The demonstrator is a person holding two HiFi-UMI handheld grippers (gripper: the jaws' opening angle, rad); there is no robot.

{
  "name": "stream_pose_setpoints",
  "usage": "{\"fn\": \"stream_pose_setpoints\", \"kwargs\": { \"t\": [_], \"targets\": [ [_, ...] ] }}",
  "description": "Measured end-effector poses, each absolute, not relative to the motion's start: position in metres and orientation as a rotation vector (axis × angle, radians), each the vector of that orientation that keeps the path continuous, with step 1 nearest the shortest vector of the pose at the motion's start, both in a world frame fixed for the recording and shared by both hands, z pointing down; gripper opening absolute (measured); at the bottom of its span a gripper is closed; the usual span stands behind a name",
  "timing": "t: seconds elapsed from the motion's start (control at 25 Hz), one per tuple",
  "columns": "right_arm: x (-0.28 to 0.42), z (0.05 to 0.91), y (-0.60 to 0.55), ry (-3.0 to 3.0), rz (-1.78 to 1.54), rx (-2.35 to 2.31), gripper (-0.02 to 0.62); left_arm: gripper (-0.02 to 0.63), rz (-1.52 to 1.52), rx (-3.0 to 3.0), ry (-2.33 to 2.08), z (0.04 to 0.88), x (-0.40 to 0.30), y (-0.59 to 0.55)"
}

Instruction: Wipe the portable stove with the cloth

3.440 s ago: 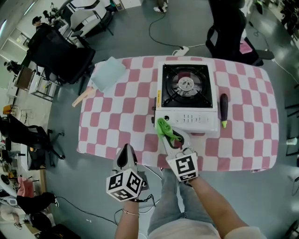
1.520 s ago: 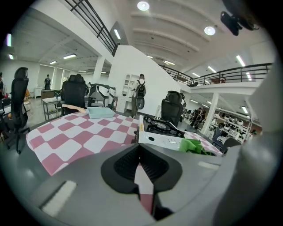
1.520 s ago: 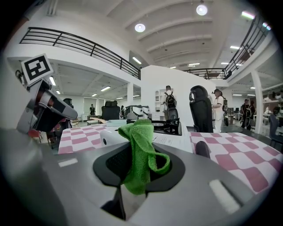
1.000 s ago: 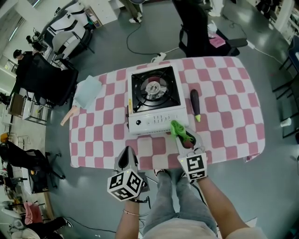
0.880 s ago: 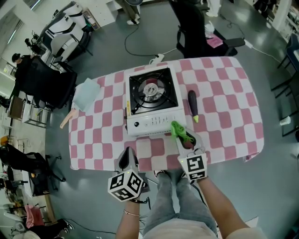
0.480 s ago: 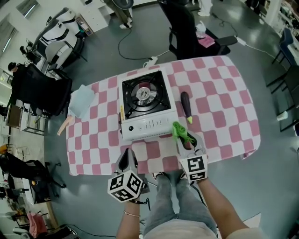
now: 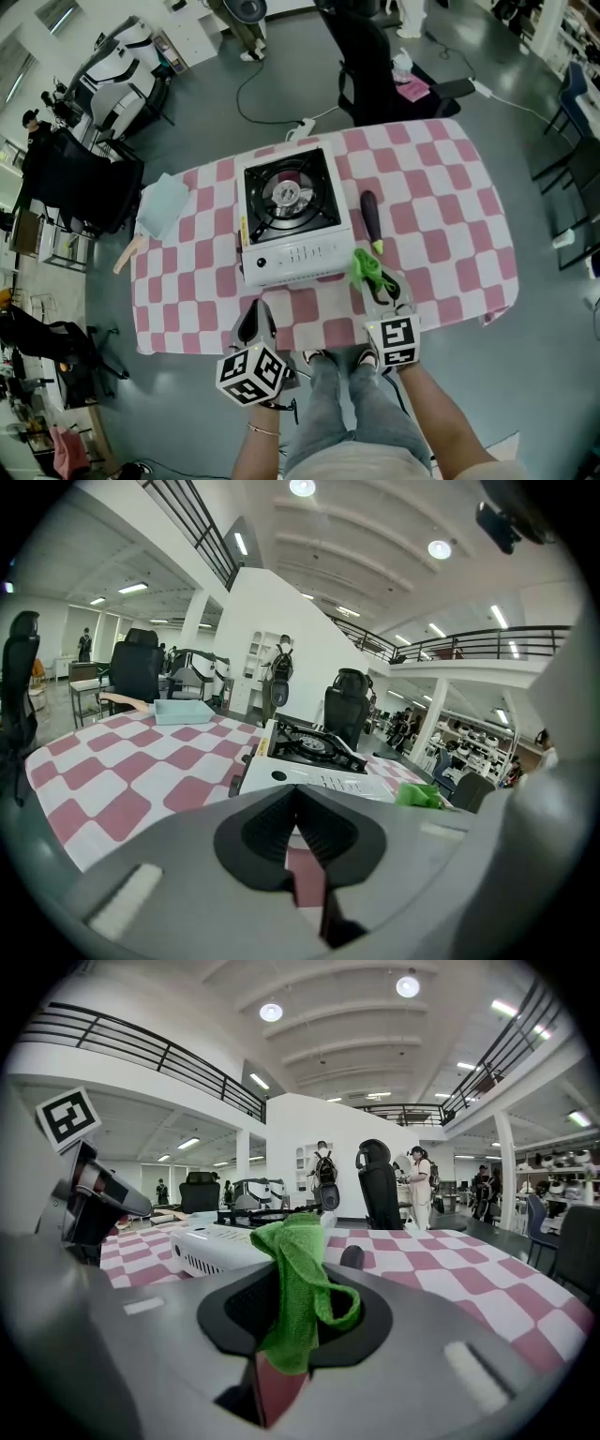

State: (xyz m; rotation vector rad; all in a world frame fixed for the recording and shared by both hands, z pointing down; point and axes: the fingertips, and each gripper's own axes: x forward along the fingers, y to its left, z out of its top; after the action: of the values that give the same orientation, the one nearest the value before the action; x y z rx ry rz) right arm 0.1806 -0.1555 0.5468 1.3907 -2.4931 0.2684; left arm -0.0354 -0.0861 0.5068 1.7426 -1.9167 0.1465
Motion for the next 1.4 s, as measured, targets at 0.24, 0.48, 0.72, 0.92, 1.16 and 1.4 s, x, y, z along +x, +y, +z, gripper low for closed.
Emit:
{"fn": "stream_pose_setpoints", "kwargs": {
  "t": [0.24,0.48,0.72,0.92,1.16,1.4],
  "targets": [
    [0.196,0.539,-0.156,-2.469,0.310,1.446,0.087,0.000,0.138,1.743,-1.924,0.502,-0.042,-0.091],
    [0.229,0.509,-0.165,-2.419,0.341,1.579,0.087,0.000,0.087,1.741,-1.965,0.481,-0.063,-0.099],
    [0.267,0.455,-0.180,-2.356,0.352,1.782,0.087,0.000,0.032,1.774,-2.030,0.448,-0.090,-0.109],
    [0.277,0.404,-0.189,-2.349,0.286,1.881,0.087,0.000,0.020,1.861,-2.096,0.414,-0.111,-0.123],
    [0.273,0.370,-0.189,-2.349,0.187,1.938,0.087,0.000,-0.044,1.931,-2.127,0.383,-0.128,-0.138],
    [0.264,0.354,-0.184,-2.353,0.139,1.935,0.086,0.000,-0.054,1.971,-2.118,0.372,-0.132,-0.142]
  ]
}}
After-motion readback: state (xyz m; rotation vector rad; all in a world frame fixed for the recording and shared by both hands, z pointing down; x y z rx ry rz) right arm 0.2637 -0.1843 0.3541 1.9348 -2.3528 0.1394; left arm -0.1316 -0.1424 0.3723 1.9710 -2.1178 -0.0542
